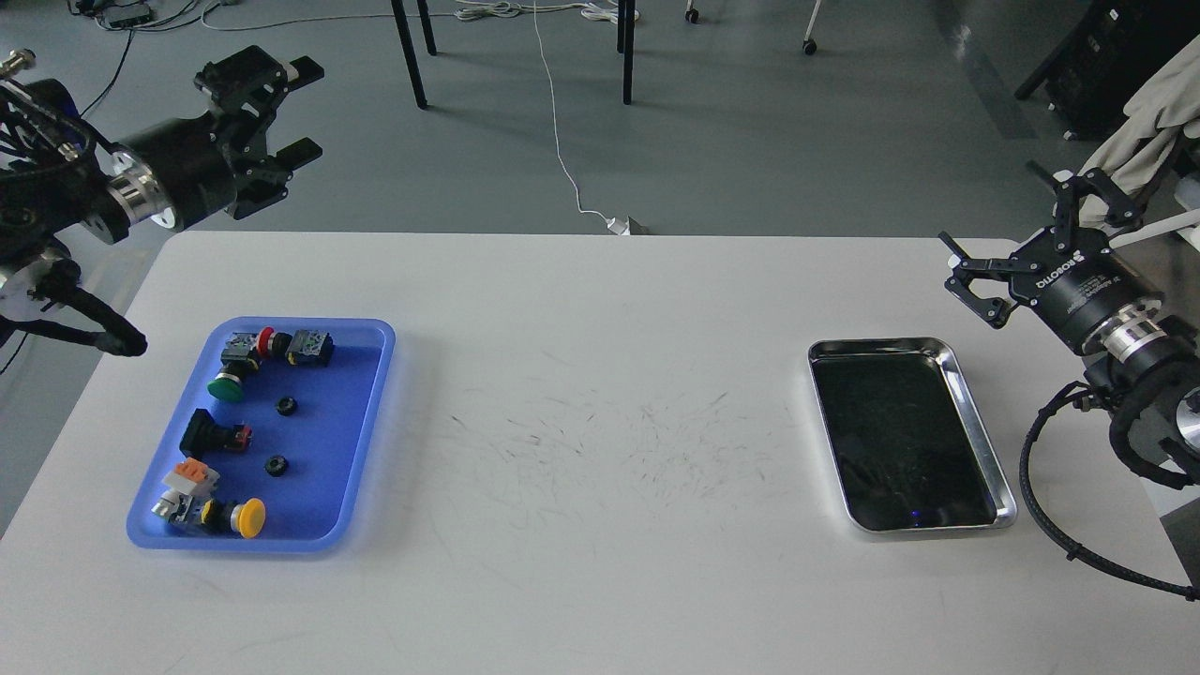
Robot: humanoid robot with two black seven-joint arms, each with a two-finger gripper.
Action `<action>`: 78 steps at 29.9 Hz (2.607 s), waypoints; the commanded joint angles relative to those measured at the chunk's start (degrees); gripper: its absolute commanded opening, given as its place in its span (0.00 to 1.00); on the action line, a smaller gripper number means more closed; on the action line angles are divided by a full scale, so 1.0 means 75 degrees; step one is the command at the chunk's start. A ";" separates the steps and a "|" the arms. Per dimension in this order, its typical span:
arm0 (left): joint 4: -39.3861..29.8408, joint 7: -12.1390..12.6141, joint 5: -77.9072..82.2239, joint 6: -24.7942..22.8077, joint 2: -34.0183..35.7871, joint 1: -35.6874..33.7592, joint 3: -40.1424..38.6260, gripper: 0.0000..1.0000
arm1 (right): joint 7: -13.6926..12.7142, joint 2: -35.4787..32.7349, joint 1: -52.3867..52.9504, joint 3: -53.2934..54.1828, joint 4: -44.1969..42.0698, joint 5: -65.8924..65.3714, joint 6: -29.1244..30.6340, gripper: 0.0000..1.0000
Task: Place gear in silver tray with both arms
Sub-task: 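Raise the left gripper and move it over the blue tray, then lower the left gripper and grasp a small black gear in the blue tray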
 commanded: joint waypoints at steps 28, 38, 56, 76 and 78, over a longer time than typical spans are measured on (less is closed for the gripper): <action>-0.0201 -0.0474 0.7414 0.2151 0.0316 0.0691 0.3128 0.94 | -0.0006 -0.0024 0.0059 -0.0012 -0.0096 0.0001 0.0006 0.99; 0.0690 -0.0755 0.7414 0.2151 -0.0048 0.0902 0.3198 0.88 | -0.0018 -0.0013 0.0047 -0.0024 -0.0190 -0.0011 0.0006 0.99; 0.1605 -0.1037 0.7414 0.2162 -0.0529 0.1113 0.3210 0.72 | -0.0006 -0.0001 0.0047 -0.0059 -0.0202 -0.0128 0.0006 0.99; 0.1605 -0.1048 0.7356 0.2151 -0.0459 0.1055 0.3421 0.13 | -0.0006 -0.0001 0.0047 -0.0059 -0.0202 -0.0187 0.0006 0.99; 0.1605 -0.1048 0.7332 0.2151 -0.0459 0.1020 0.3397 0.13 | -0.0006 -0.0001 0.0059 -0.0059 -0.0202 -0.0187 0.0006 0.99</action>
